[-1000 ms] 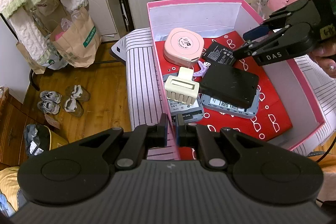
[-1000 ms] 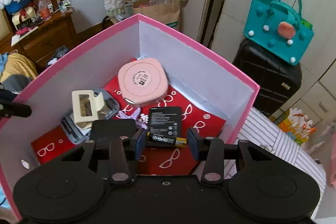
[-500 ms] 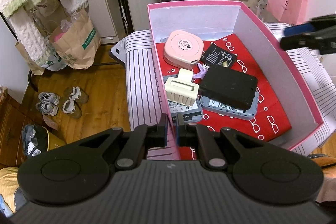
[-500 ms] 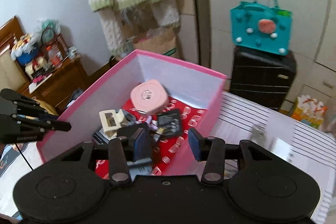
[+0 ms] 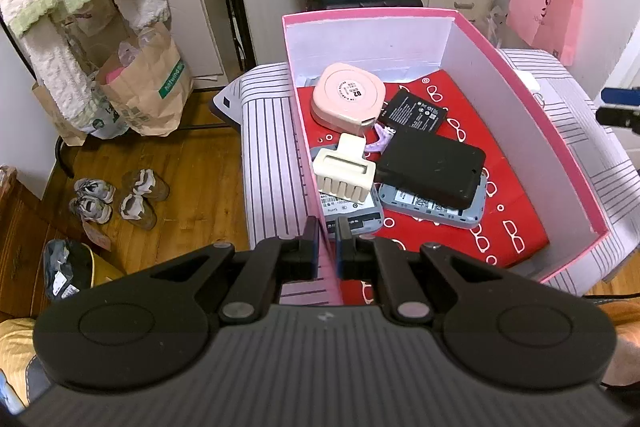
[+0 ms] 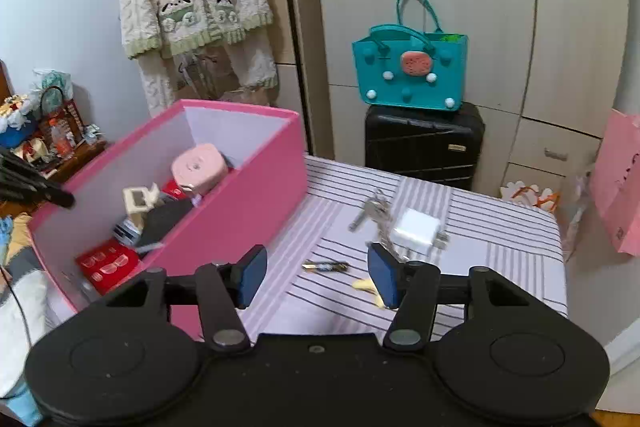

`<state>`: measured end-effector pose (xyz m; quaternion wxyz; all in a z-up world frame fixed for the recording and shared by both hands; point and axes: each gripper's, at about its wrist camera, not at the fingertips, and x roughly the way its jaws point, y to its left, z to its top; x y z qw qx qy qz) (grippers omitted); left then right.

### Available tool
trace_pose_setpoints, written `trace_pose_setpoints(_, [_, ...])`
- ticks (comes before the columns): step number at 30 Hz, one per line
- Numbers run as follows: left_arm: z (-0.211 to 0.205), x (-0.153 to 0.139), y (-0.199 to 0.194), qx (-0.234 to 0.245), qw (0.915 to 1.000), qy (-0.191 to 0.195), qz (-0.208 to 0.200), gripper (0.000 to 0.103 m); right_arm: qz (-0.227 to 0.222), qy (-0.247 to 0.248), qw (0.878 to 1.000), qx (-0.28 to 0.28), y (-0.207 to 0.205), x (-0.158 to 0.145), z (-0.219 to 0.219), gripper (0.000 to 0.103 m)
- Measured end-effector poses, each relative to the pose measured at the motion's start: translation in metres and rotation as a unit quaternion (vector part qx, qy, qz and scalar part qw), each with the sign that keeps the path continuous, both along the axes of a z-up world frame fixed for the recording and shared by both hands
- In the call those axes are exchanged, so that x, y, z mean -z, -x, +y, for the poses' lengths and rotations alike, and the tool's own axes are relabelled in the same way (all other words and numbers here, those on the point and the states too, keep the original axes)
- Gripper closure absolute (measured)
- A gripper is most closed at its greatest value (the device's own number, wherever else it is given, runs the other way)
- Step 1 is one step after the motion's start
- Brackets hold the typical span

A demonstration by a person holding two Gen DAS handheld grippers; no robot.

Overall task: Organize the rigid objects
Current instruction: 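Move the right gripper back toward the white charger, then grasp the white cube charger with the right gripper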

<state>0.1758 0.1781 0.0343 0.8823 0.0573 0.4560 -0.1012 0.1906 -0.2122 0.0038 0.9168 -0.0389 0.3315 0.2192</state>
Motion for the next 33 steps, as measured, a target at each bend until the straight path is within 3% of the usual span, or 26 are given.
trace_pose_setpoints(6, [-0.002,0.001,-0.001,-0.016,0.9999,-0.002,-0.004,0.097,-0.008,-0.005,1.0,-0.012,0.0,0.024,-0.008,0.035])
trace_pose_setpoints(11, [-0.003,0.004,-0.002,-0.027,0.9995,0.002,-0.015,0.098,-0.015,0.024,1.0,0.011,-0.015,0.051,-0.012,0.033])
trace_pose_setpoints(17, [-0.001,0.003,-0.002,-0.038,0.9991,0.011,-0.014,0.098,0.063,-0.025,0.997,0.044,-0.067,0.068,-0.026,0.035])
trace_pose_setpoints(20, [-0.003,0.004,-0.001,-0.041,0.999,0.006,-0.017,0.098,0.061,-0.025,0.996,0.051,-0.089,0.069,-0.023,0.041])
trace_pose_setpoints(25, [-0.001,0.004,-0.001,-0.047,0.9986,0.013,-0.017,0.098,0.046,0.023,0.995,0.091,-0.119,0.072,-0.01,0.041])
trace_pose_setpoints(30, [0.0,0.004,-0.001,-0.046,0.9988,0.012,-0.016,0.098,0.07,0.059,0.99,0.106,-0.141,0.09,-0.001,0.044])
trace_pose_setpoints(33, [0.0,0.005,0.0,-0.043,0.9989,0.01,-0.016,0.098,0.063,0.056,0.99,0.115,-0.141,0.092,-0.004,0.045])
